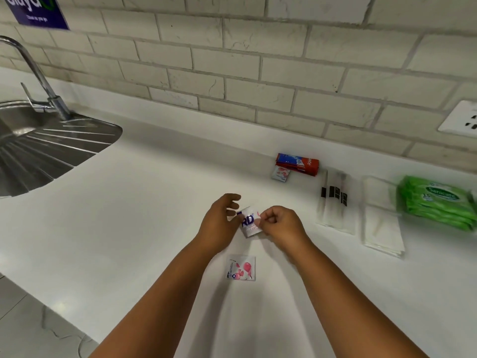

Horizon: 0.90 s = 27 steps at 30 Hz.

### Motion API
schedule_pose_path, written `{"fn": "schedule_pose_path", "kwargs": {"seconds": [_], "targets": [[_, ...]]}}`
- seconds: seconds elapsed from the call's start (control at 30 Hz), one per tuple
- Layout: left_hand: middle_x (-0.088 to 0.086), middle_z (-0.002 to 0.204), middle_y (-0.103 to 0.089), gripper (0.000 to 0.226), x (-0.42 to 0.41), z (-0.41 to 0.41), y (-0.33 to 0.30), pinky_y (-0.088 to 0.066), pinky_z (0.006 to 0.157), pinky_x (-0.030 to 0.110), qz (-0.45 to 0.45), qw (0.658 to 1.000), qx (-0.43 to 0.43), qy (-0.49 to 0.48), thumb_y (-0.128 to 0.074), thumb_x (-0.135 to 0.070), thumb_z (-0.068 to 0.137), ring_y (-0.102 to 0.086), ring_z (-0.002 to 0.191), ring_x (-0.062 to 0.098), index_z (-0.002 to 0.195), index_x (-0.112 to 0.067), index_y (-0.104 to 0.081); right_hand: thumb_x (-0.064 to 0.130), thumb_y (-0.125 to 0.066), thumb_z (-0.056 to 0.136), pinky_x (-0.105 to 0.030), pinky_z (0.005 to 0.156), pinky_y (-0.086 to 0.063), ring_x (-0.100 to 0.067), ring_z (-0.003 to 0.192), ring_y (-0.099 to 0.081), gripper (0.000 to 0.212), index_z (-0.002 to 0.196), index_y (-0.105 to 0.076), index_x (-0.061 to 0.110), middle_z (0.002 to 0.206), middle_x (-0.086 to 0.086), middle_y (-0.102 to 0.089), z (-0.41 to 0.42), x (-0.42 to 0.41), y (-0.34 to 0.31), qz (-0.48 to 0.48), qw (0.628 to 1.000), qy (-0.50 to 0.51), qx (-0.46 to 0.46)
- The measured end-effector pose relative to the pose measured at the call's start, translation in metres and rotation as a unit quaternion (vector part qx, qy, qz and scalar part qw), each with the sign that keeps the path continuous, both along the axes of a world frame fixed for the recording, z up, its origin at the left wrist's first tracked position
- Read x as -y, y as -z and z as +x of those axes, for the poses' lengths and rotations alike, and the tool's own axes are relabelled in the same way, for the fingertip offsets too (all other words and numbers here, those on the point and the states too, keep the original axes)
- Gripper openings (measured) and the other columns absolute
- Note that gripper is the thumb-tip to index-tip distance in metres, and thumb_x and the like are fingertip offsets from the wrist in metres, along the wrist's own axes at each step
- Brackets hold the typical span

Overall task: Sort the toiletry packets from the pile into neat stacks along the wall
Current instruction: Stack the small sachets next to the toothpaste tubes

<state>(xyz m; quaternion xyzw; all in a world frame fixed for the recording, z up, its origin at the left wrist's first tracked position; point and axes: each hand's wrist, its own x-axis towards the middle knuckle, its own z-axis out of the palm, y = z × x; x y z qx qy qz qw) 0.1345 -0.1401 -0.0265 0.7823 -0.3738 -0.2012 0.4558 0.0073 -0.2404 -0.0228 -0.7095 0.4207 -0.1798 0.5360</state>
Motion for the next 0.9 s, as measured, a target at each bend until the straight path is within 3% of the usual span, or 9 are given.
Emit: {"fn": "schedule_pose_path", "kwargs": {"seconds": [0.13,0.27,0.33,0.5,0.63,0.7,0.8,0.9], "targets": [[0.002,0.092,-0.065,0.016,0.018,-0.005,0.002,-0.051,0.074,0.032,0.006,0.989,-0.146,-0.016,-0.063,-0.022,0.091,-0.062,0.078,0.016,0.106,-0.016,-0.06,0.014,-0.07,0.085,-0.023,0.051,-0.042,-0.016,0.063,-0.061,0.007,0.085,-0.063,0.013,0.087,-0.009,-0.071,-0.003,0.014,0.0,0.117,0.985,0.105,0.07],[0.006,0.077,-0.066,0.001,0.04,-0.006,-0.002,-0.052,0.064,0.03,-0.019,0.976,-0.216,0.011,-0.062,-0.01,0.091,-0.063,0.071,0.019,0.09,-0.01,-0.063,0.013,-0.07,0.085,-0.024,0.054,-0.045,-0.014,0.064,-0.06,0.007,0.089,-0.065,0.011,0.083,-0.006,-0.069,0.001,0.028,-0.001,0.176,0.966,0.158,0.106],[0.004,0.074,-0.066,0.006,0.055,-0.001,-0.005,-0.051,0.062,0.028,-0.024,0.974,-0.224,0.01,-0.063,-0.006,0.089,-0.062,0.068,0.018,0.086,-0.012,-0.063,0.014,-0.071,0.084,-0.024,0.054,-0.047,-0.013,0.061,-0.06,0.008,0.089,-0.065,0.012,0.081,-0.005,-0.069,0.005,0.038,0.0,0.172,0.963,0.176,0.109],[0.004,0.072,-0.066,0.007,0.1,0.013,-0.008,-0.05,0.061,0.026,0.003,0.979,-0.201,0.018,-0.064,-0.006,0.088,-0.061,0.064,0.016,0.084,-0.012,-0.063,0.017,-0.073,0.083,-0.026,0.053,-0.049,-0.012,0.057,-0.061,0.012,0.09,-0.064,0.012,0.088,-0.007,-0.071,0.023,0.072,0.003,0.087,0.971,0.209,0.081],[0.006,0.083,-0.067,0.005,0.141,0.027,-0.006,-0.047,0.062,0.023,0.004,0.988,-0.154,0.021,-0.065,-0.01,0.087,-0.061,0.072,0.018,0.092,-0.009,-0.065,0.024,-0.072,0.083,-0.037,0.071,-0.057,-0.022,0.074,-0.067,0.015,0.087,-0.057,0.022,0.09,-0.005,-0.069,0.038,0.102,0.005,-0.018,0.976,0.211,0.045],[0.003,0.084,-0.067,0.008,0.16,0.033,-0.004,-0.046,0.065,0.022,0.006,0.992,-0.124,0.022,-0.066,-0.013,0.087,-0.061,0.075,0.016,0.095,-0.01,-0.066,0.025,-0.071,0.084,-0.032,0.069,-0.056,-0.025,0.083,-0.068,0.019,0.092,-0.055,0.021,0.093,-0.005,-0.068,0.045,0.117,0.005,-0.048,0.975,0.215,0.038],[0.001,0.086,-0.068,0.008,0.181,0.039,0.002,-0.044,0.065,0.019,0.013,0.997,-0.076,0.016,-0.066,-0.014,0.086,-0.062,0.08,0.016,0.094,-0.012,-0.068,0.022,-0.07,0.085,-0.014,0.055,-0.042,-0.022,0.087,-0.066,0.022,0.099,-0.055,0.016,0.101,-0.006,-0.067,0.052,0.134,0.009,-0.078,0.972,0.222,0.016],[0.0,0.089,-0.07,0.008,0.196,0.043,0.01,-0.043,0.065,0.017,0.021,0.999,-0.04,0.009,-0.066,-0.016,0.086,-0.063,0.082,0.015,0.093,-0.013,-0.069,0.021,-0.068,0.087,-0.013,0.057,-0.039,-0.02,0.094,-0.064,0.022,0.103,-0.055,0.013,0.105,-0.007,-0.066,0.058,0.148,0.015,-0.103,0.971,0.215,-0.007]]}}
